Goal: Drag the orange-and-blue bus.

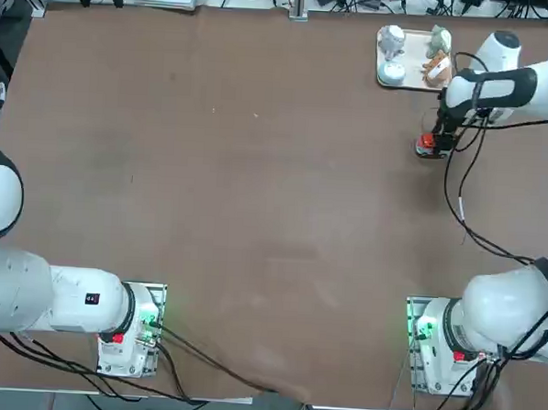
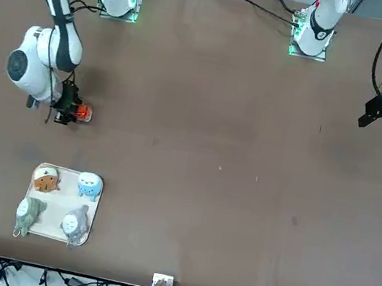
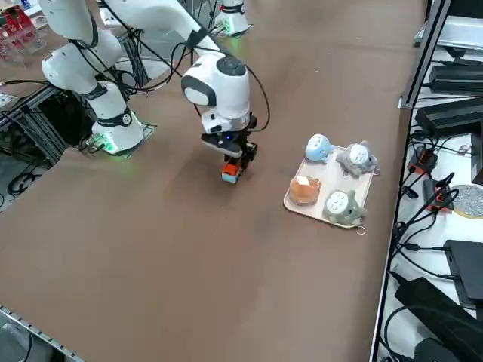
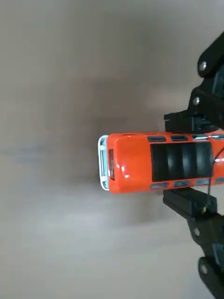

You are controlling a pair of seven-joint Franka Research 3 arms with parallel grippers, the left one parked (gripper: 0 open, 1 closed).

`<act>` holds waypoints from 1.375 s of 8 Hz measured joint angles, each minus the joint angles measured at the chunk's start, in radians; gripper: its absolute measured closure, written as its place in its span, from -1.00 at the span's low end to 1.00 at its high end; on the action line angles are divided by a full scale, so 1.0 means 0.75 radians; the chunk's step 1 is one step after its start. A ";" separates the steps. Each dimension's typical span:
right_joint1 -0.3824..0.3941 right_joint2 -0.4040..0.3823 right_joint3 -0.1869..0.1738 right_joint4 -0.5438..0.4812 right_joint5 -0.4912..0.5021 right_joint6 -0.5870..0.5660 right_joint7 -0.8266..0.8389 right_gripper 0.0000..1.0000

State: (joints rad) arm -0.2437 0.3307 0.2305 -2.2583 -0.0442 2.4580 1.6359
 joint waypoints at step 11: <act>0.287 0.011 0.057 -0.003 0.000 0.064 0.526 -0.24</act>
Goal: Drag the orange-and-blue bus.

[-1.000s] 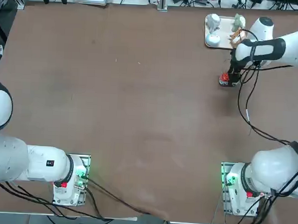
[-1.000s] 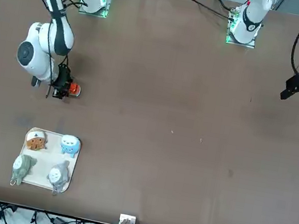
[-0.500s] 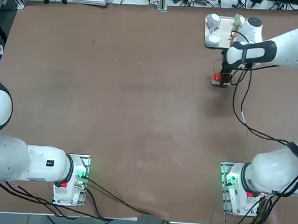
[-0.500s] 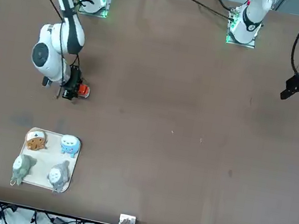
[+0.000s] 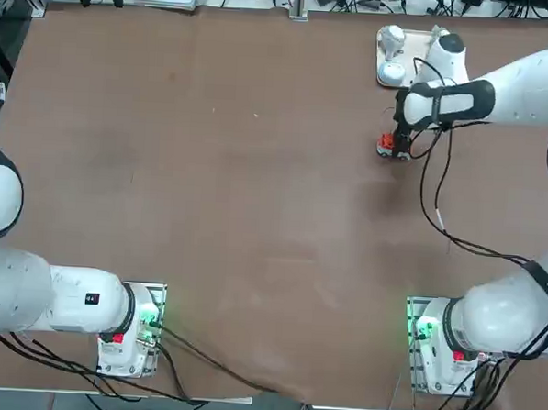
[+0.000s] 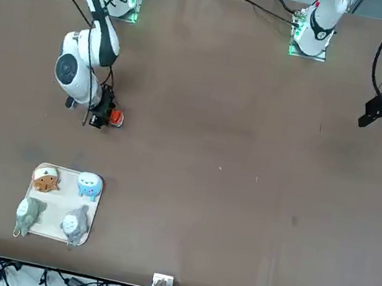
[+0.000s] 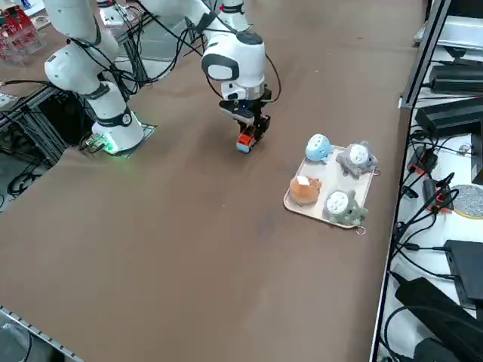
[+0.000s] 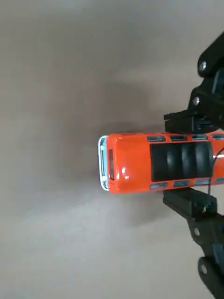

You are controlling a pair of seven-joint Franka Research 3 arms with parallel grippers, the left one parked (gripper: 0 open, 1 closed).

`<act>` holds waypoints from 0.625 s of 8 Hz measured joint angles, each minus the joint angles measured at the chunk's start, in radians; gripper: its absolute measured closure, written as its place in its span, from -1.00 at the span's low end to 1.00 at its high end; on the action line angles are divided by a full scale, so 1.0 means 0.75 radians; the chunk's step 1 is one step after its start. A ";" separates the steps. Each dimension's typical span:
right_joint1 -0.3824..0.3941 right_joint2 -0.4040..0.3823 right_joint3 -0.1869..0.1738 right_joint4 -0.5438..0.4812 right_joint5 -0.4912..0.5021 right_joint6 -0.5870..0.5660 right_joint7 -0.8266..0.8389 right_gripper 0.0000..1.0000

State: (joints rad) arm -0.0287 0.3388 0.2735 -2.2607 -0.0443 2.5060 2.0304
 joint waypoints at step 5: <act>0.121 0.009 0.000 0.007 0.000 0.024 0.064 -0.24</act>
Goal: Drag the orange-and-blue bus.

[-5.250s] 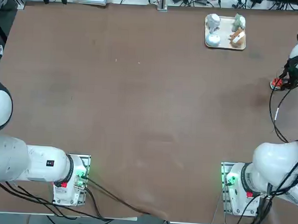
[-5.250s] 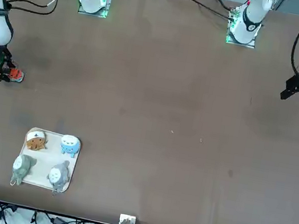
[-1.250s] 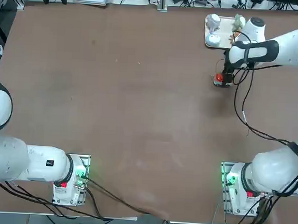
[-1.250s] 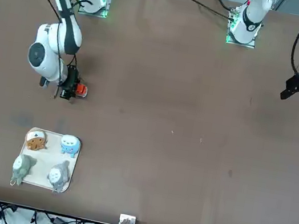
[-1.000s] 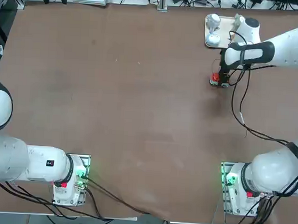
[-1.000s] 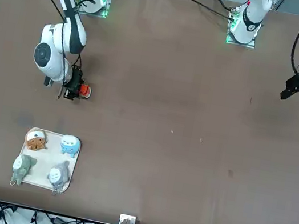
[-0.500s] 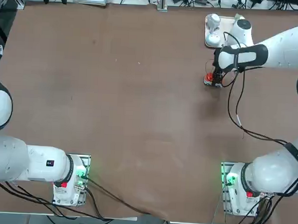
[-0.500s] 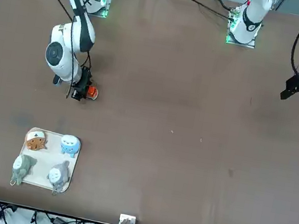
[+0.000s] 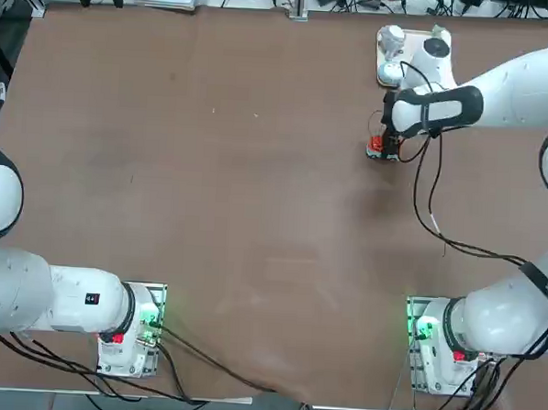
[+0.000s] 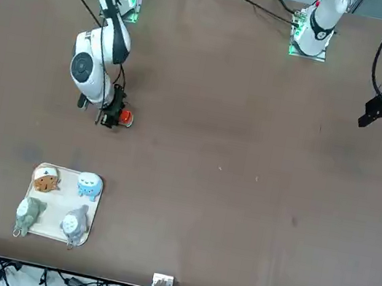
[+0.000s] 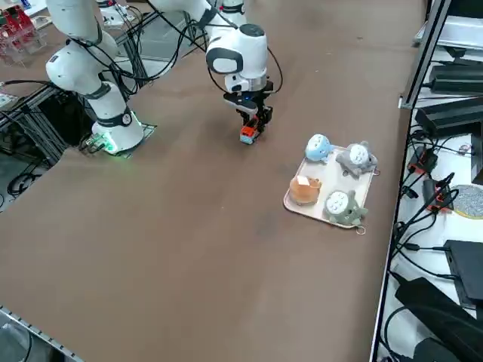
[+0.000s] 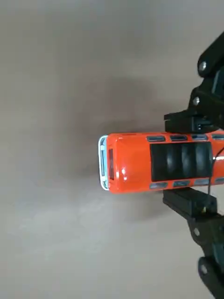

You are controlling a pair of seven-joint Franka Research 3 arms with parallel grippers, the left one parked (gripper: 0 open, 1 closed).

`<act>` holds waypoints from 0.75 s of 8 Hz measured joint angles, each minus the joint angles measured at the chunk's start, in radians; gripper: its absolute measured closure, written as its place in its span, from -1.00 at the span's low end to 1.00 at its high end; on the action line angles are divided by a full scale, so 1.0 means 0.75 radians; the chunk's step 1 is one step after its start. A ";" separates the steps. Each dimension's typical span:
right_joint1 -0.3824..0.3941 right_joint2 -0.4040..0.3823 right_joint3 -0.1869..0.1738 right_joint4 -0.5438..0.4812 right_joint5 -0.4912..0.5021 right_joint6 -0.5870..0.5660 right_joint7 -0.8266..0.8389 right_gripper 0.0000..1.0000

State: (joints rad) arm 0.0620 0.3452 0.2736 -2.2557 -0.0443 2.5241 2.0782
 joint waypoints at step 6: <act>0.130 0.026 0.001 0.036 0.001 0.005 0.151 -0.24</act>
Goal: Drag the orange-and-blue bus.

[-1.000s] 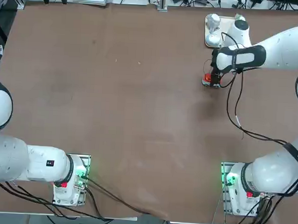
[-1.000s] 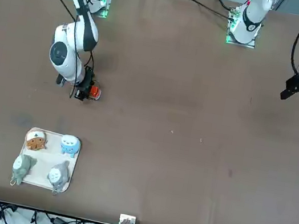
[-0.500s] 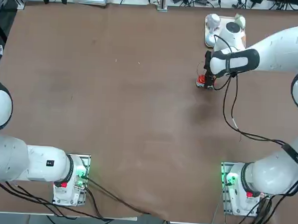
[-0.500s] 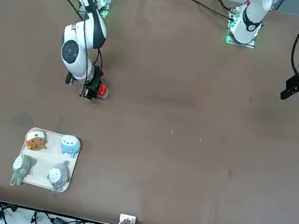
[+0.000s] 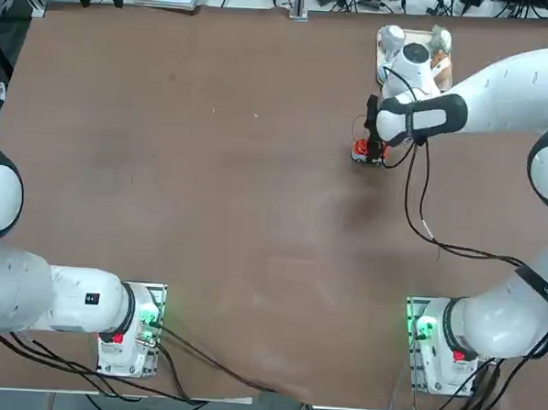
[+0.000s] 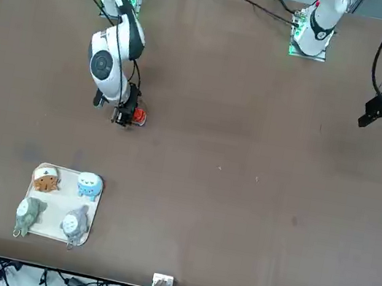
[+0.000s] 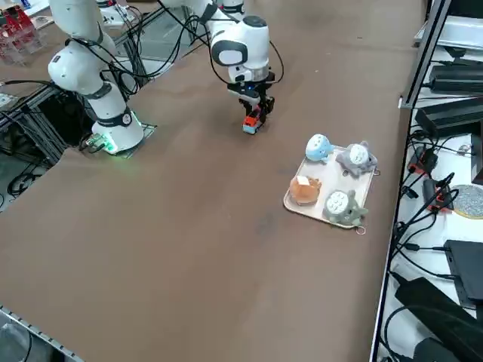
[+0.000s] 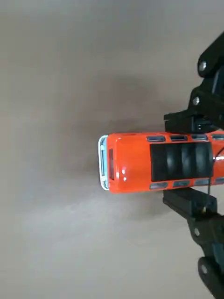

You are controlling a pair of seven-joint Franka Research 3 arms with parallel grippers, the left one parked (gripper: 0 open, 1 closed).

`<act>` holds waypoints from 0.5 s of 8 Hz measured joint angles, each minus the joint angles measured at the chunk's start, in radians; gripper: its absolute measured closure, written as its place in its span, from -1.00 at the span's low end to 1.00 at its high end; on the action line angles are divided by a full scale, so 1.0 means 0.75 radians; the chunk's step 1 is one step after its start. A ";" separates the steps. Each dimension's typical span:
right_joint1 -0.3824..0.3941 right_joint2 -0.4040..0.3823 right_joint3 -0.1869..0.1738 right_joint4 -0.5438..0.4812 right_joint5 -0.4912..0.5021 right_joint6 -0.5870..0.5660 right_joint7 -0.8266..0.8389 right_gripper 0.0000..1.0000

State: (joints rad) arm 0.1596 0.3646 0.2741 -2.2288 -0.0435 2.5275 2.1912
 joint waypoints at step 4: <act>0.058 0.021 0.000 0.030 0.000 0.001 0.064 -0.24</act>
State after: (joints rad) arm 0.2030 0.3801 0.2743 -2.2060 -0.0435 2.5279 2.2388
